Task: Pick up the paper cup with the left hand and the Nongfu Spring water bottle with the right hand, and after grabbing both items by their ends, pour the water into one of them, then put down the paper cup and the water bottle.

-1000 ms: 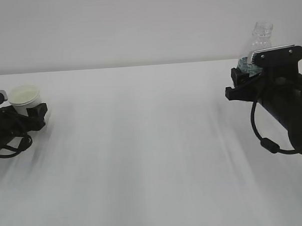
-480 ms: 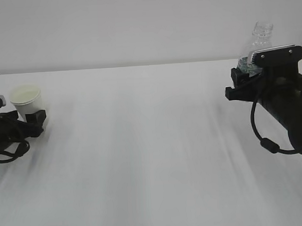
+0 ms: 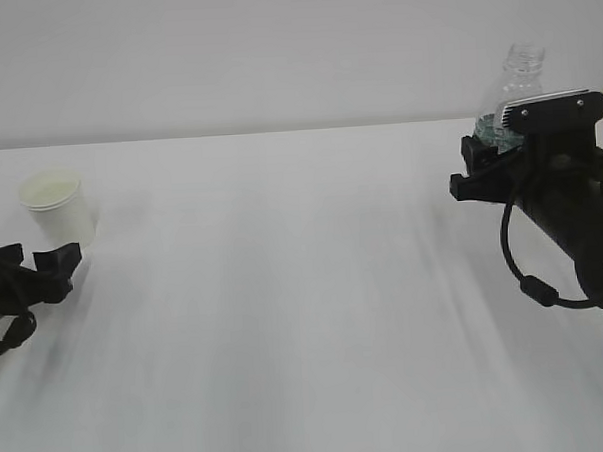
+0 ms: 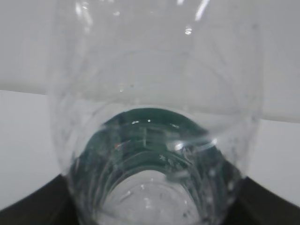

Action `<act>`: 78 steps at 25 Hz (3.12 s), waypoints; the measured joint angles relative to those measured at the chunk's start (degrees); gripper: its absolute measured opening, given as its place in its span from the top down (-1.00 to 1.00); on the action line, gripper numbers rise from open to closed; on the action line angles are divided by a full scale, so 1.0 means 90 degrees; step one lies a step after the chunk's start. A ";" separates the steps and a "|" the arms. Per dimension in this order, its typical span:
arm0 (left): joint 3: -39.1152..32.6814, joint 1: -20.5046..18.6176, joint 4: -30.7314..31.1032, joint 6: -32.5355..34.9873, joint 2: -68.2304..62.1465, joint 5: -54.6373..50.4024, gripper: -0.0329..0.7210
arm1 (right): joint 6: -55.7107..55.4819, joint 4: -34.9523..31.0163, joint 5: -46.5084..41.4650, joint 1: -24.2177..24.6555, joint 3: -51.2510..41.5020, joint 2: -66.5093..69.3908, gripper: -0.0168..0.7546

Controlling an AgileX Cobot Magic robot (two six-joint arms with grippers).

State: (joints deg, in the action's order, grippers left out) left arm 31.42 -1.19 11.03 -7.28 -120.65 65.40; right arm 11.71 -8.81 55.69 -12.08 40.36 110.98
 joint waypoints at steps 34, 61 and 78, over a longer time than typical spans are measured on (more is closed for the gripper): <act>-0.0141 0.1106 0.1289 0.0000 0.0598 0.0015 -0.65 | 0.0000 -0.0012 0.0037 0.0000 0.0280 0.0560 -0.22; -0.0171 0.1106 0.1265 0.0000 0.0608 0.0015 -0.57 | -0.0079 -0.0012 0.0316 0.0000 0.0549 0.1457 -0.22; -0.0171 0.1106 0.1210 0.0000 0.0608 0.0015 -0.57 | -0.0480 0.0252 0.0603 0.0000 0.0549 0.1471 -0.31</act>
State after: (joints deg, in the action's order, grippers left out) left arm 29.89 8.77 21.92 -7.28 -115.18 65.53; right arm 7.39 -6.54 61.12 -12.08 45.30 124.22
